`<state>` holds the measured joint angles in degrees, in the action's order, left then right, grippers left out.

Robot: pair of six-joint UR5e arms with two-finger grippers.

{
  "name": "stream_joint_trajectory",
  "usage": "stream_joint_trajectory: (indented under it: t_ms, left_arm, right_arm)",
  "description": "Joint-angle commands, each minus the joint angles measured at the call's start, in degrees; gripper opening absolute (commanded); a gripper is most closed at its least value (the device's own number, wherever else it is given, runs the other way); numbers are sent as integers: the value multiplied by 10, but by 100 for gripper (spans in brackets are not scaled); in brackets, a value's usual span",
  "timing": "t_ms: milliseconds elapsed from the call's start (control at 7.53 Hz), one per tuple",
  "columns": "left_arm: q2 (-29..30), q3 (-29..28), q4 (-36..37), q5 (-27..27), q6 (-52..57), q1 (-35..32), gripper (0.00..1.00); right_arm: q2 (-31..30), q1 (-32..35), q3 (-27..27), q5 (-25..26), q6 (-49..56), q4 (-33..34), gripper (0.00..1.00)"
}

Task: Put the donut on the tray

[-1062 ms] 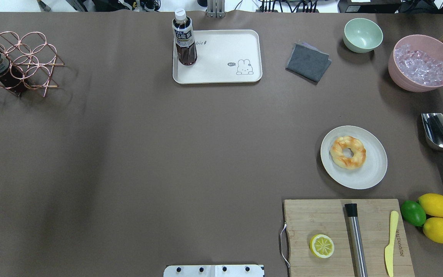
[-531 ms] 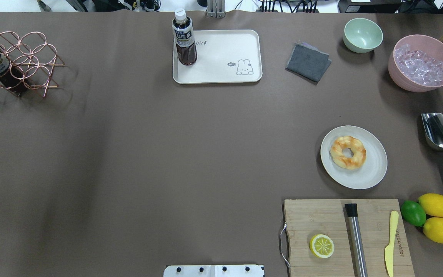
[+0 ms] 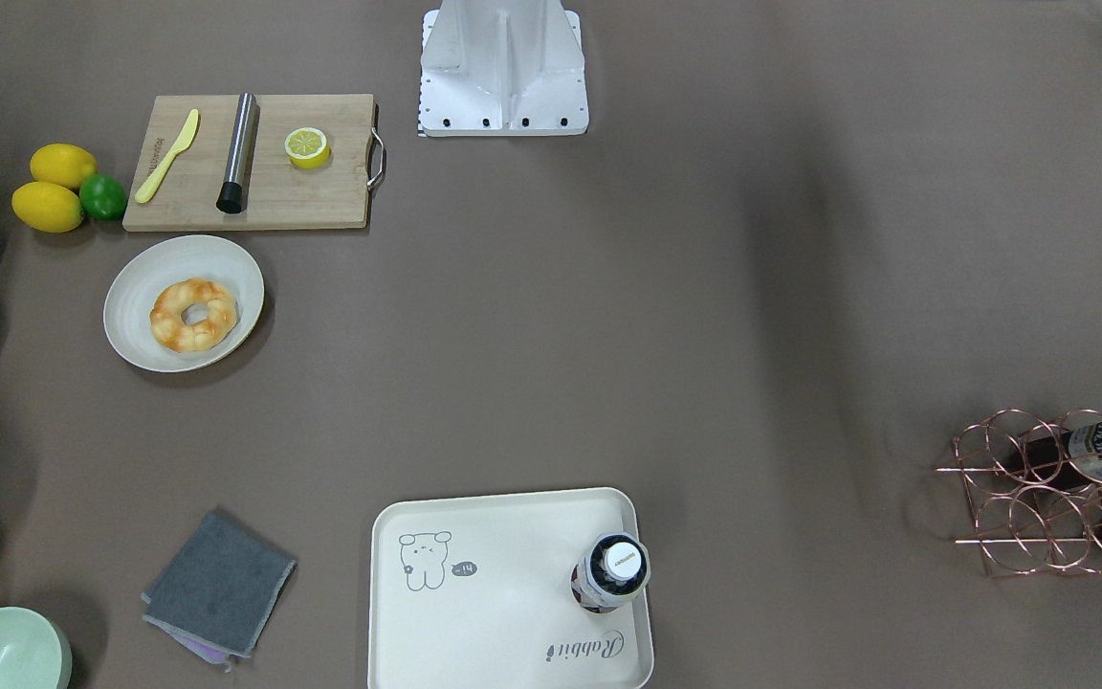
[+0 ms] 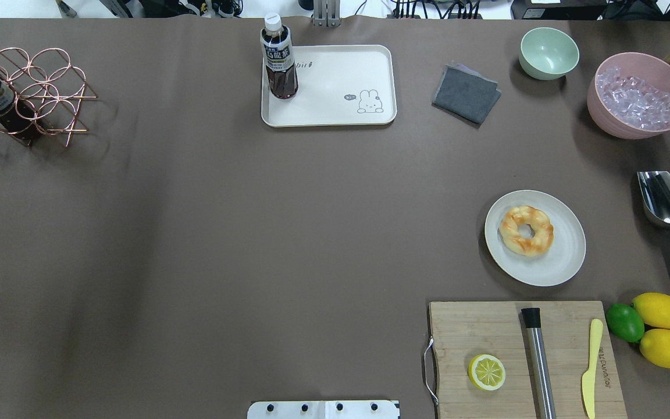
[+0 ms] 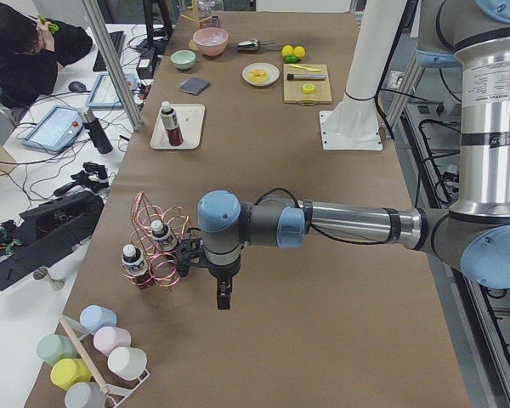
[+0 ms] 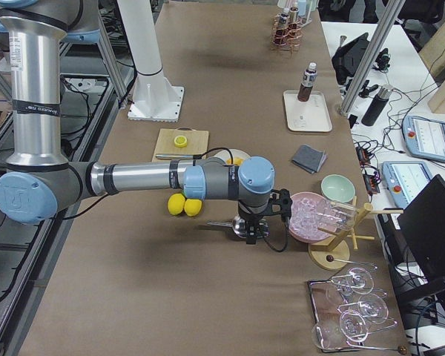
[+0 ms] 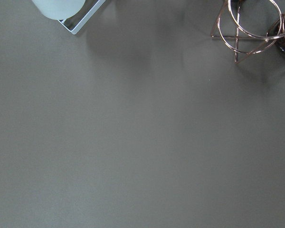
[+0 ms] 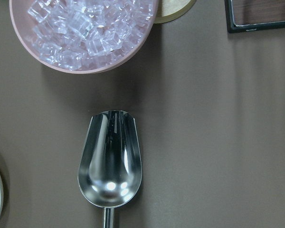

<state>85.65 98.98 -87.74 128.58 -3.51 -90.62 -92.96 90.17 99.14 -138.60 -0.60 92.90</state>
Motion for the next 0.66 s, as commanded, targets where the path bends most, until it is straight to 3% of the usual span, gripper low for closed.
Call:
stream_joint_trajectory:
  t_ms: [0,265,531]
  left_arm:
    - [-3,2,0,0,0,1,98]
    - [-2,0,0,0,0,1,98]
    - [-2,3,0,0,-1,1,98]
  right_arm:
    - [-2,-47,38,1,-92,-1,100]
    - [-7,-103,51,2,-191,-80,100]
    - [-32,-178,48,2,-296,-217,100]
